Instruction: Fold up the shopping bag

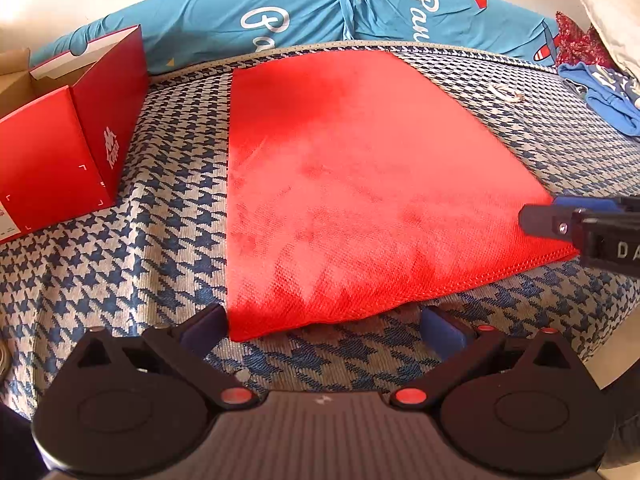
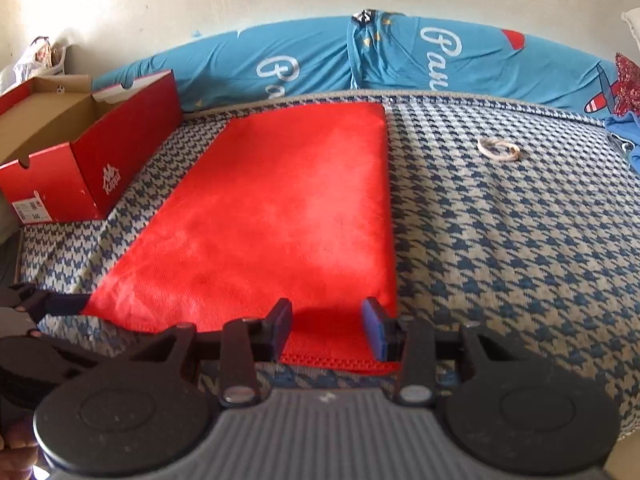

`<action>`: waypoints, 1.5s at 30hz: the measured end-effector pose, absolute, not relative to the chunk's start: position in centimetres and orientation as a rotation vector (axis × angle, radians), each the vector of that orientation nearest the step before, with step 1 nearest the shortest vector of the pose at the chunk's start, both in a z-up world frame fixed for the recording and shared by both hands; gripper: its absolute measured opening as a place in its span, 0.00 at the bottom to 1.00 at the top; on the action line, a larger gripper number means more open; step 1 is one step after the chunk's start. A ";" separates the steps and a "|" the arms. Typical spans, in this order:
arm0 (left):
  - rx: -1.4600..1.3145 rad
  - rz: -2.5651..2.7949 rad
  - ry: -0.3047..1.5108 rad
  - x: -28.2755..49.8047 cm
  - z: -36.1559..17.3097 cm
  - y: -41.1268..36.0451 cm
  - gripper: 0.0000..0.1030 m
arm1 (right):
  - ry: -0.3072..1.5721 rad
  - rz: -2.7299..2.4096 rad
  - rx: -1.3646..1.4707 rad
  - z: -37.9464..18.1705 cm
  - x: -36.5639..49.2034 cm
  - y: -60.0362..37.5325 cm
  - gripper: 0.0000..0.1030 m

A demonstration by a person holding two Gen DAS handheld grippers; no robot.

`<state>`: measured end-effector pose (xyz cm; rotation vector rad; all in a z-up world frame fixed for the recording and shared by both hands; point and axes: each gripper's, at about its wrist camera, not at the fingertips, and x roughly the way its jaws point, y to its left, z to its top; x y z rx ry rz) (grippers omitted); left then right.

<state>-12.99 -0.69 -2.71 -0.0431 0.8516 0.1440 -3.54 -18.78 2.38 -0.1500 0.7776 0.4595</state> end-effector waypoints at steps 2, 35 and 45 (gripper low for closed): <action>-0.041 0.141 0.848 -13.1 -2.6 -0.8 1.00 | 0.787 0.457 -0.141 2.2 -3.4 -18.9 0.36; -0.084 0.094 0.762 -10.2 -0.6 -0.5 1.00 | 0.759 0.387 -0.143 3.2 -3.9 -19.8 0.45; -0.096 0.164 0.824 -9.8 -2.7 0.4 1.00 | 0.797 0.379 -0.193 2.0 -3.6 -19.0 0.52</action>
